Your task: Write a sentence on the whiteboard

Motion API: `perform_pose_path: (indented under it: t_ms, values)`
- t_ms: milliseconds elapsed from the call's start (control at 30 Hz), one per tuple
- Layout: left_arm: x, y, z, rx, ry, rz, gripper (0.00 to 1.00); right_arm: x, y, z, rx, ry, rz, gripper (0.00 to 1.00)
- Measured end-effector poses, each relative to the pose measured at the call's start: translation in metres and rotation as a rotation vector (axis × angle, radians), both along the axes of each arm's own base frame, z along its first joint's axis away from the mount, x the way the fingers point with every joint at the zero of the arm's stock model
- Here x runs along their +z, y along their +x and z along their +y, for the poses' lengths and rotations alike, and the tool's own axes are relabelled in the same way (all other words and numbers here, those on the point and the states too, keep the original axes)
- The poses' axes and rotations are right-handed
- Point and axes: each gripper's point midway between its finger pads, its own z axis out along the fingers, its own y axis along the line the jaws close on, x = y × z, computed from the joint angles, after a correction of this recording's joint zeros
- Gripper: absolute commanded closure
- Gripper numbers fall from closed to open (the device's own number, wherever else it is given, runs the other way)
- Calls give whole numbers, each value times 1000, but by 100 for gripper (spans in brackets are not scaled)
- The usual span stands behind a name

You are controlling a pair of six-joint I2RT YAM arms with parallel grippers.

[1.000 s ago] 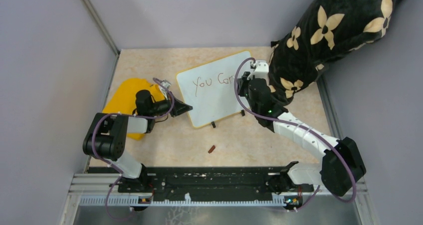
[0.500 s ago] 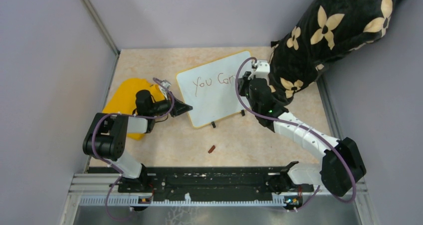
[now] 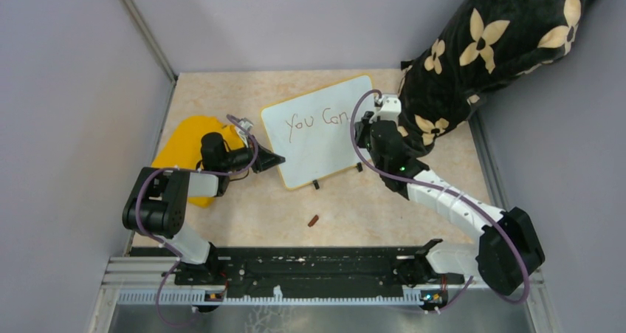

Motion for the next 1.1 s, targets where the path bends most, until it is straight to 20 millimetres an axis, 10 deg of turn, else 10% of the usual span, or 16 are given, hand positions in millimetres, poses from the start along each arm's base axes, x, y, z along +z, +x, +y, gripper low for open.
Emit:
perform_pose_path:
  t_ms: [300,533,733,1100]
  values:
    - [-1,0,0,-2,6,-3,100,5,-7,-5,0,-1,2,100]
    - [-1,0,0,-2,8,-4,100,56,-27,-7,35,70,-114,100]
    - [-1,0,0,-3,8,-3,100,85,-73,41,202,50,-230,100]
    - [-2,0,0,-4,12,-2,100,-2,-118,89,366,-135,-150,100]
